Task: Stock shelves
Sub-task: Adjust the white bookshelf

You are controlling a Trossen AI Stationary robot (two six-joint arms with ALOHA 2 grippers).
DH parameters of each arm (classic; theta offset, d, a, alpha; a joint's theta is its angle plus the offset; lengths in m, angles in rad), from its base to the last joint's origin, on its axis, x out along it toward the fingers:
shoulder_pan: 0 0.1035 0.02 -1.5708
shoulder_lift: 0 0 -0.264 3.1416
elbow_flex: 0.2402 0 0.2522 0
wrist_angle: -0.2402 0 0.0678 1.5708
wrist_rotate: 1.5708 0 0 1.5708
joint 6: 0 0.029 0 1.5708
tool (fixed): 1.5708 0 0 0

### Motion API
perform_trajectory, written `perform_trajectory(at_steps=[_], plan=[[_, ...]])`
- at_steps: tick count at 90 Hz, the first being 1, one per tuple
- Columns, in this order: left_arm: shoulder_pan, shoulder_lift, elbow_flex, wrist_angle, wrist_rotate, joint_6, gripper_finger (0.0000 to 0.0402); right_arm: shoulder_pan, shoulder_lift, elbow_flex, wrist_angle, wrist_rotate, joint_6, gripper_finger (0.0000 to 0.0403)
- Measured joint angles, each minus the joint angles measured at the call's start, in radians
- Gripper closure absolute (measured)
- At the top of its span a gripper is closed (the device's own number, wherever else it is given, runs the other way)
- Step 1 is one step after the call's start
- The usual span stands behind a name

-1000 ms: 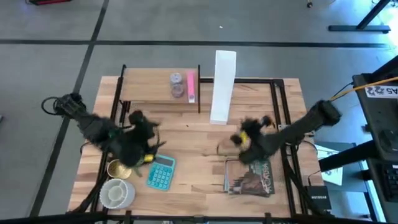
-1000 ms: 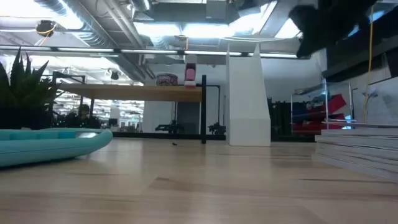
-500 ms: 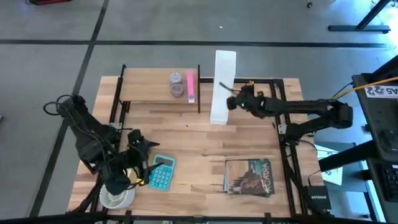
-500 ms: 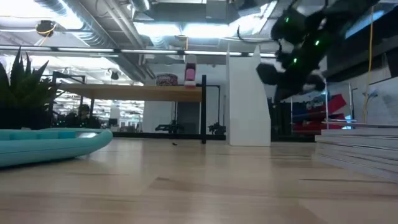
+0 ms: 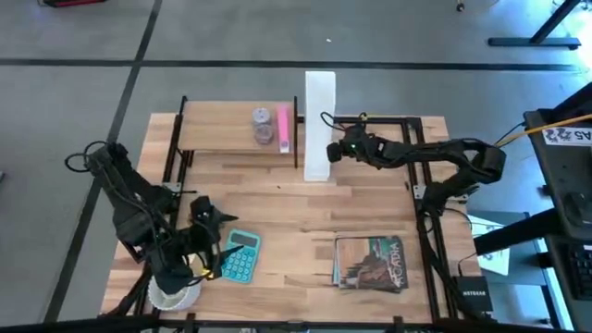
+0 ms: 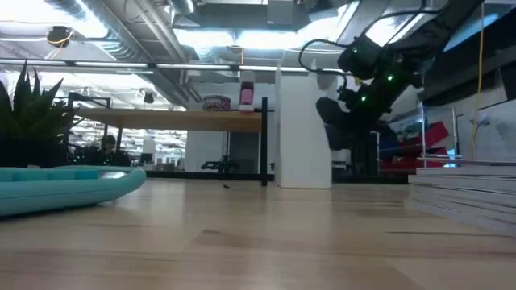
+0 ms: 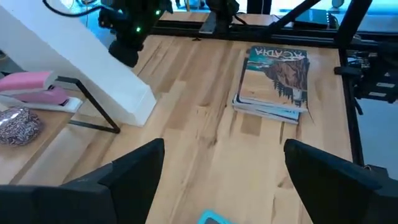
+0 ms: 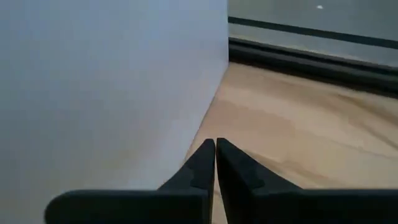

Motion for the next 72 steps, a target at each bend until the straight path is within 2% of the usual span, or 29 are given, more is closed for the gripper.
perform_trajectory(at_steps=[23,48,72], plan=[[0.0,0.0,0.0,0.0,0.0,-0.001,0.0089,0.006,0.074,0.0,0.084,-0.022,-0.015,0.0403],[0.0,0.0,0.0,0.0,0.0,-0.001,0.0089,0.006,0.082,0.0,0.109,-0.06,-0.058,0.0403],[0.0,0.0,0.0,0.0,0.0,-0.001,0.0089,0.056,-0.001,0.0,0.003,0.031,-0.055,0.0403]])
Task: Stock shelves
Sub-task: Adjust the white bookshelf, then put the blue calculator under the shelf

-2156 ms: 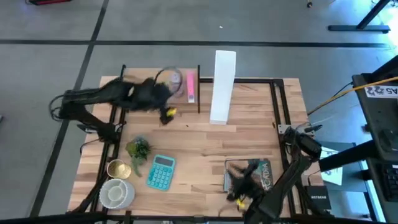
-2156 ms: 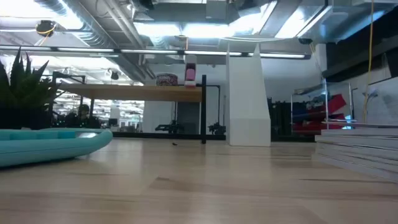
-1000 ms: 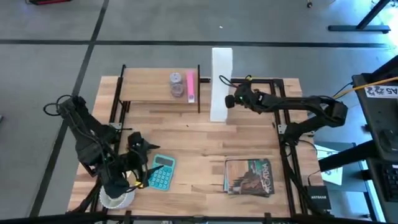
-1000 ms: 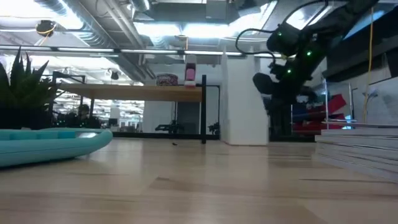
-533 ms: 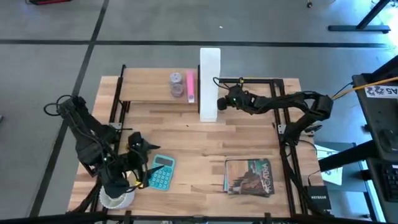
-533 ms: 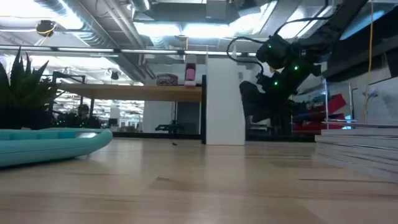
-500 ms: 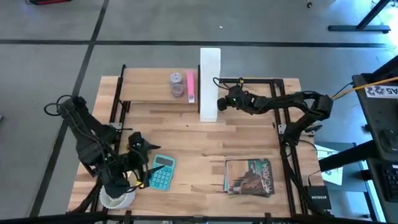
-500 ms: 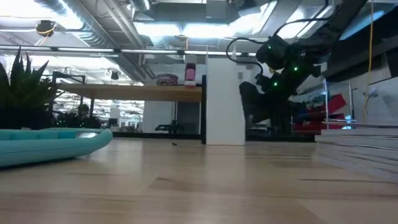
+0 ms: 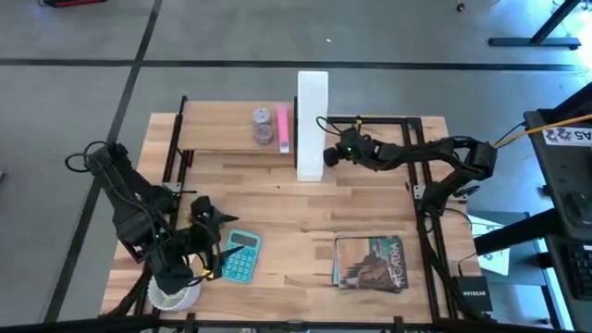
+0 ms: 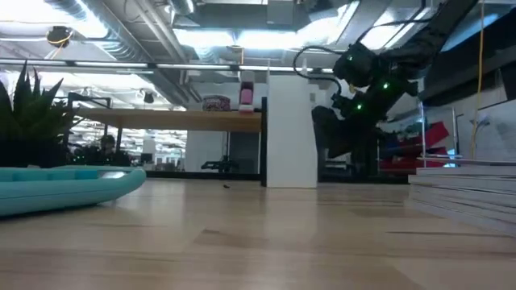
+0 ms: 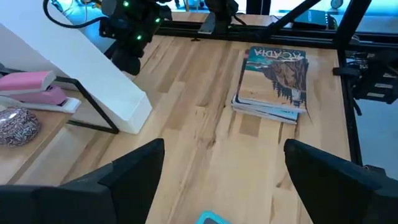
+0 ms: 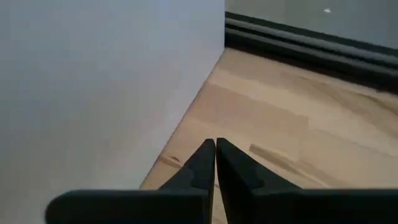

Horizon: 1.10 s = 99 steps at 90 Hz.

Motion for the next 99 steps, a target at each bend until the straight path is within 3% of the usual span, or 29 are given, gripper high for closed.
perform_trajectory(at_steps=[19,36,47,56,69,76,87,99], plan=[[0.0,0.0,0.0,-0.001,0.0,0.002,0.0089,0.116,-0.194,0.0,-0.221,0.176,-0.024,0.0403],[-0.014,0.005,0.001,-0.004,0.05,0.084,0.0089,0.376,-0.374,0.0,-0.352,0.357,-0.002,0.0403],[-0.046,0.039,0.002,-0.003,0.163,0.207,0.0089,0.63,-0.385,0.0,-0.289,0.485,0.072,0.0403],[-0.069,0.088,0.002,-0.001,0.219,0.232,0.0089,0.811,-0.312,0.0,-0.084,0.531,0.083,0.0403],[-0.088,0.159,0.001,-0.001,0.269,0.074,0.0089,0.945,-0.103,0.019,0.328,0.446,0.005,0.0403],[-0.107,0.197,0.001,-0.003,0.322,-0.019,0.0089,0.954,0.03,0.084,0.416,0.345,0.005,0.0403],[-0.145,0.257,0.001,-0.048,0.407,-0.149,0.0089,0.928,0.24,0.283,0.373,0.209,0.005,0.0403],[-0.183,0.315,0.001,-0.123,0.489,-0.32,0.0089,0.86,0.424,0.557,0.118,0.065,0.019,0.0387]])
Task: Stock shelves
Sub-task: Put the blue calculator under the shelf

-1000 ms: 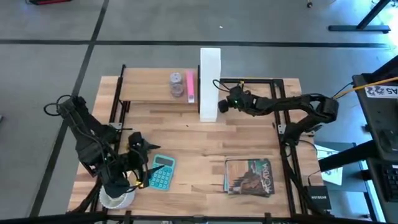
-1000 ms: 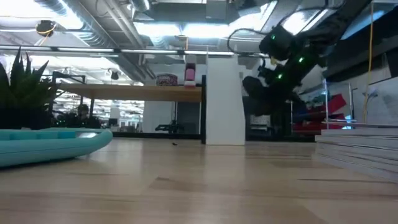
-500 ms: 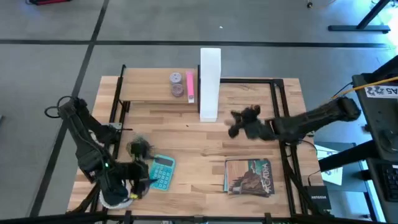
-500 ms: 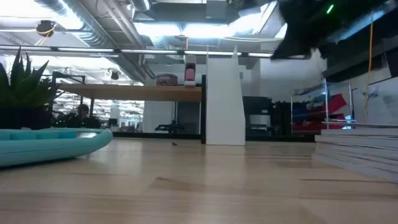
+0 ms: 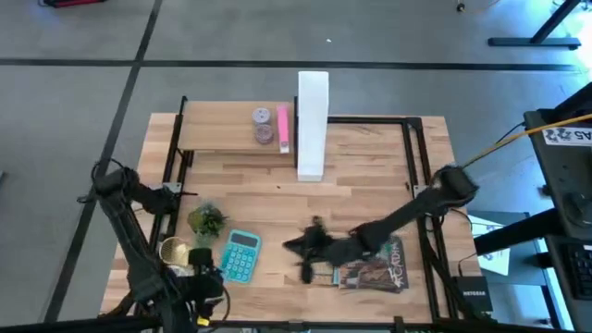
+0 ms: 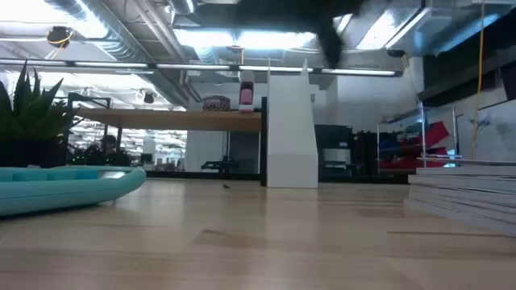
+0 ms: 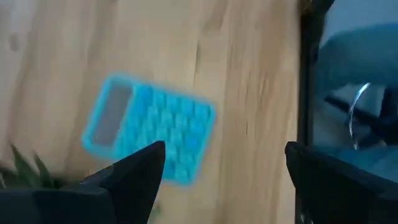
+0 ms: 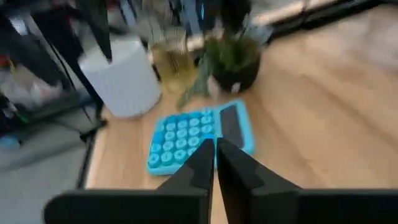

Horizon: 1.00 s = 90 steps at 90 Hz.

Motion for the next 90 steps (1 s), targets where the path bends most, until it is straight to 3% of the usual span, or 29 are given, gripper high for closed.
perform_trajectory(at_steps=[8,18,27,41,68,90], plan=[[-0.032,0.036,0.0,-0.009,0.014,-0.08,0.0089,-0.047,0.108,0.157,-0.152,-0.076,0.012,0.0355],[-0.074,0.076,0.0,-0.004,0.014,-0.154,0.0089,-0.1,0.212,0.266,-0.187,-0.2,0.014,0.0293],[-0.105,0.11,0.0,-0.001,-0.016,-0.225,0.0089,-0.149,0.262,0.297,-0.198,-0.305,0.059,0.0235],[-0.143,0.164,0.0,0.0,-0.076,-0.308,0.0089,-0.213,0.276,0.277,-0.206,-0.346,0.173,0.0173],[-0.138,0.256,0.0,0.003,-0.121,-0.314,0.0089,-0.228,0.276,0.275,-0.194,-0.401,0.238,0.0189],[-0.091,0.285,-0.001,0.026,-0.092,-0.221,0.0089,-0.235,0.339,0.28,-0.107,-0.428,0.282,0.0212]])
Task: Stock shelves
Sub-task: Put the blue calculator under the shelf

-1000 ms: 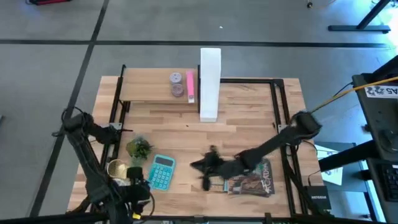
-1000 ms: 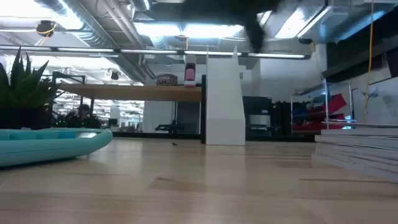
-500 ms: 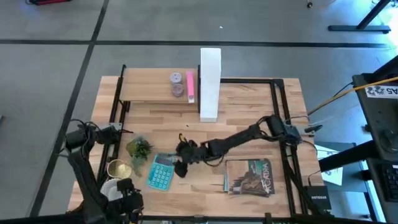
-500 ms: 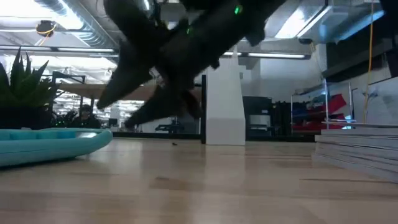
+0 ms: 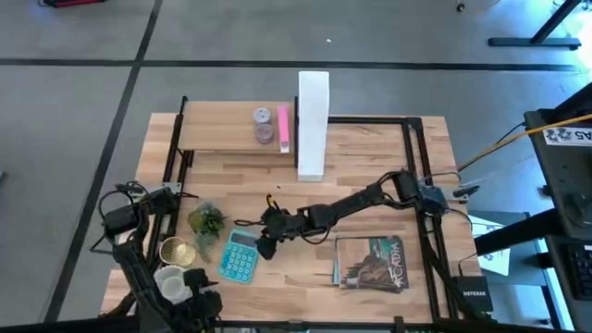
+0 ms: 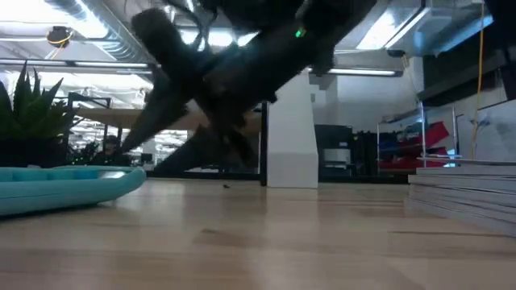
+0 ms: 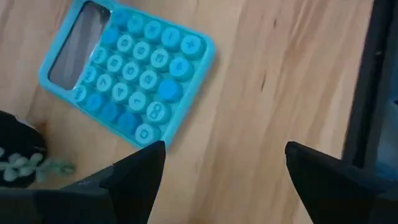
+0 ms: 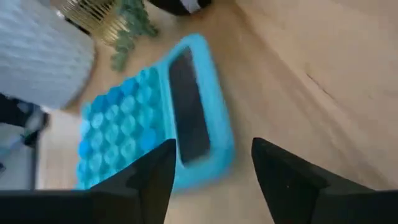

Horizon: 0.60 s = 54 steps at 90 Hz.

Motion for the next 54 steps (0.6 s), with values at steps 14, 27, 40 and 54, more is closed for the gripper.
perform_trajectory(at_steps=[14,27,40,54], plan=[[0.037,0.002,-0.002,0.017,0.042,0.069,0.0089,-0.003,0.047,-0.001,0.083,-0.025,0.027,0.0214],[0.08,0.002,-0.061,0.154,0.104,0.179,0.0089,-0.003,0.063,0.002,0.138,-0.07,0.04,0.0214],[0.117,-0.001,-0.145,0.247,0.137,0.218,0.0089,-0.002,0.064,0.002,0.145,-0.076,0.022,0.0219],[0.141,-0.008,-0.172,0.249,0.14,0.252,0.0089,-0.003,0.066,0.001,0.148,-0.075,0.016,0.023]])
